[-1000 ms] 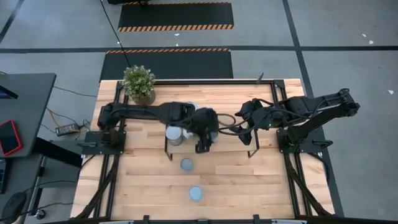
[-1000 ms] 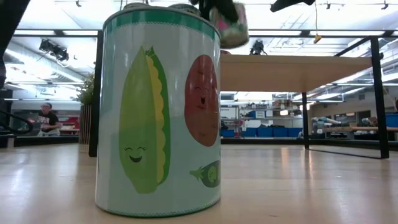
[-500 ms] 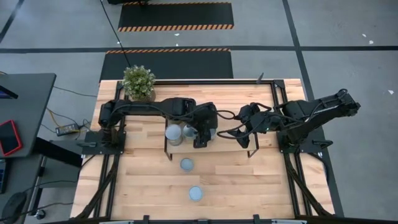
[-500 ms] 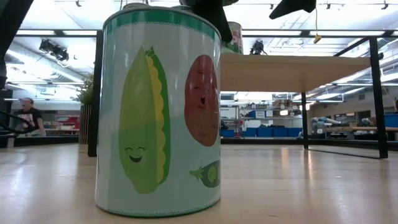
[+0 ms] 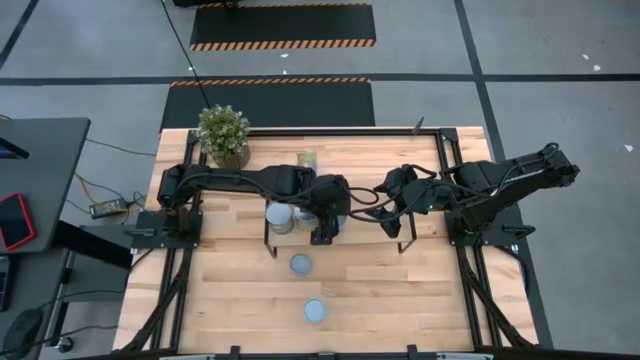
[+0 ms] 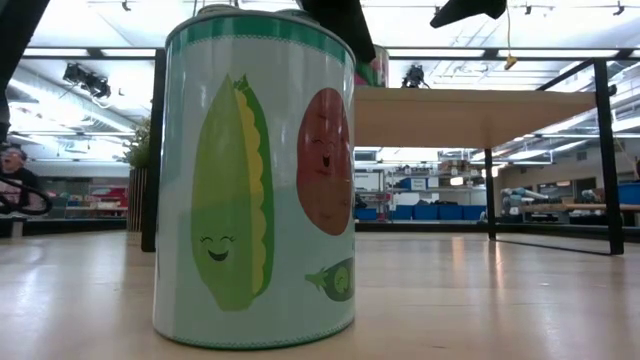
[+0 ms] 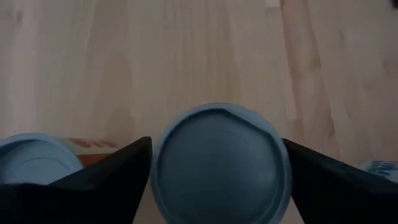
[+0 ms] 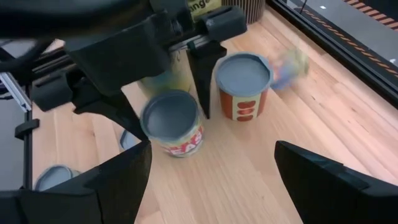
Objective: Pick and place cans onto a shelf
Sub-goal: Put the canned green peas on the shelf, then put the canned peaches on the shelf
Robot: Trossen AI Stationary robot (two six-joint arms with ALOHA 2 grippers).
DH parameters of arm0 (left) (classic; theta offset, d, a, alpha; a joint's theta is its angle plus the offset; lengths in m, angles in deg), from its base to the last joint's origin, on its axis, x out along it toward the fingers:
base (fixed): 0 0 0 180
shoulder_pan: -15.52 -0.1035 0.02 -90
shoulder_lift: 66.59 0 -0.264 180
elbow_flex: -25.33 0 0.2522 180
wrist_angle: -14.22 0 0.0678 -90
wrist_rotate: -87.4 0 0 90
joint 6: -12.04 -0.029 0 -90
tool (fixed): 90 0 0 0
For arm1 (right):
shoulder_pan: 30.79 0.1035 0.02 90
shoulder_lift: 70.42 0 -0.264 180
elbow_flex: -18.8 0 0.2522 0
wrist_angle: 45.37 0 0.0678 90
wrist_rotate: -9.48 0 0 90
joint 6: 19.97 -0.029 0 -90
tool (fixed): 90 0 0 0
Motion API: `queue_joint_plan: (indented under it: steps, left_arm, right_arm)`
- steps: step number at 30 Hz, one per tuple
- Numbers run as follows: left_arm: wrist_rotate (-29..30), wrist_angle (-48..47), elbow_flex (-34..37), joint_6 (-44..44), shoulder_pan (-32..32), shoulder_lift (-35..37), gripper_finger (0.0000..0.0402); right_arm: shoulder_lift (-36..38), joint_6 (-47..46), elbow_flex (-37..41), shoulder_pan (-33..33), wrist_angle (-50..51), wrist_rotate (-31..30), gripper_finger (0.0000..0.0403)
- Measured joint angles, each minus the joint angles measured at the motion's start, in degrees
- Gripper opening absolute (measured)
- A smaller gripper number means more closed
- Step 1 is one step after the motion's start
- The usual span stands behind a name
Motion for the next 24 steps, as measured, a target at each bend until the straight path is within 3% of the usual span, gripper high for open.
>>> queue_joint_plan:
  steps: [24]
  left_arm:
    - [1.96,-0.33,-7.91,0.04,-0.08,0.09,0.0353]
  right_arm:
    - [-0.02,0.00,-0.02,-0.17,-0.15,-0.13,0.0347]
